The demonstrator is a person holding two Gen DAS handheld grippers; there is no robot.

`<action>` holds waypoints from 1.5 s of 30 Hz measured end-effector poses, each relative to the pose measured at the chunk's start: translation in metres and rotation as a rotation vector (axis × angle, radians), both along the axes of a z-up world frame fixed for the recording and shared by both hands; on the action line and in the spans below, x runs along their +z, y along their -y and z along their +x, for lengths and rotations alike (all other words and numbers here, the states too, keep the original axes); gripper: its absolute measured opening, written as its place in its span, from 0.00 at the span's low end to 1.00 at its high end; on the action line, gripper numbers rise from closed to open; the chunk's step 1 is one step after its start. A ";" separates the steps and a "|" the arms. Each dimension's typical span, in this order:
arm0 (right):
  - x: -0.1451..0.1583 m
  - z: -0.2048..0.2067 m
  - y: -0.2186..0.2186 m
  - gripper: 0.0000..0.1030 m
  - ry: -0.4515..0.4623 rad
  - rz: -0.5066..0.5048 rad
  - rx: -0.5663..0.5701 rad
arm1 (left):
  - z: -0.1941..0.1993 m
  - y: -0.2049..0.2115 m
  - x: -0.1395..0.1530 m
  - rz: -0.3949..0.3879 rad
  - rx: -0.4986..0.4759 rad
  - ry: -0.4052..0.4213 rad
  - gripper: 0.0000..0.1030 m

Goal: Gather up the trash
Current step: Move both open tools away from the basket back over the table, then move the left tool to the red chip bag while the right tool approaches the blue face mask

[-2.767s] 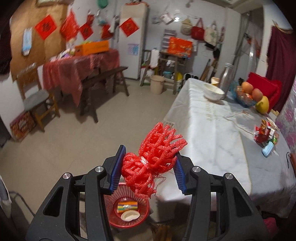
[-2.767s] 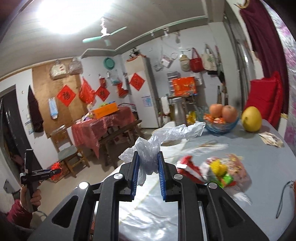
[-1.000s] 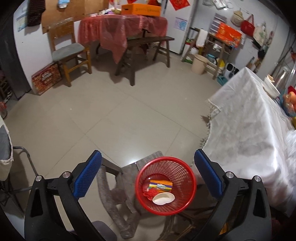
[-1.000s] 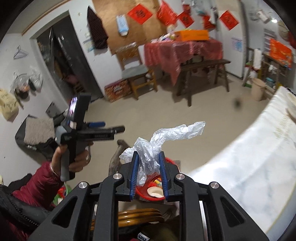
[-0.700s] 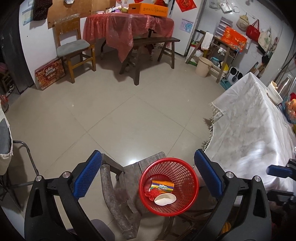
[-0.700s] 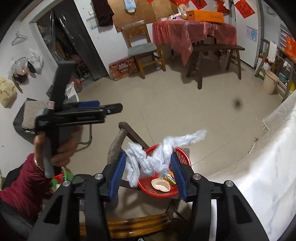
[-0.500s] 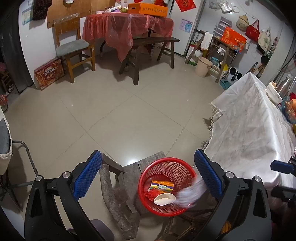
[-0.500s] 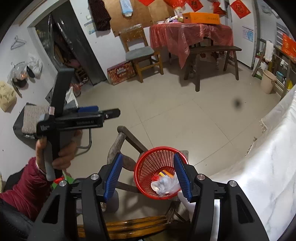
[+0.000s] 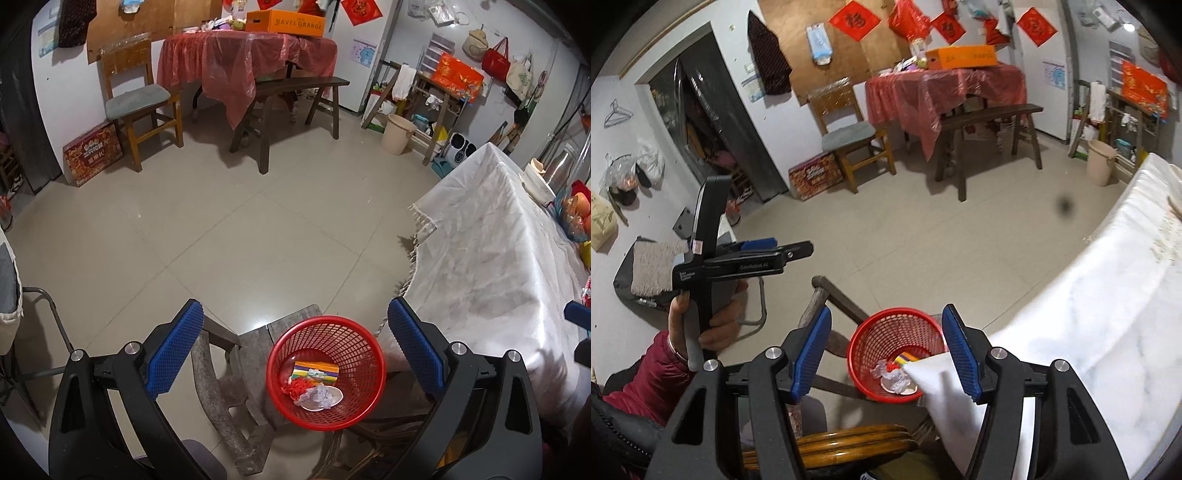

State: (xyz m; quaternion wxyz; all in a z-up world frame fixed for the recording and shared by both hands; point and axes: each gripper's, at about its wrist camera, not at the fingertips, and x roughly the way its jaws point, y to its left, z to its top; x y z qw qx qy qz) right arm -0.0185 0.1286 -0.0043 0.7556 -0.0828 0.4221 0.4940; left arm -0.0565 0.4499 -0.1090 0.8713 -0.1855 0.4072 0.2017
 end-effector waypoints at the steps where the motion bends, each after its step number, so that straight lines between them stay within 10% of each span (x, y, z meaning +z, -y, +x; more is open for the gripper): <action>1: 0.002 0.001 0.006 0.61 0.008 0.005 -0.012 | 0.000 0.002 0.002 0.002 -0.002 0.003 0.93; 26: 0.039 0.035 0.235 0.73 0.134 0.194 -0.442 | 0.040 0.124 0.069 0.076 -0.215 0.090 0.93; 45: -0.003 0.051 0.412 0.81 0.166 0.211 -0.840 | 0.116 0.292 0.070 0.051 -0.514 0.071 0.93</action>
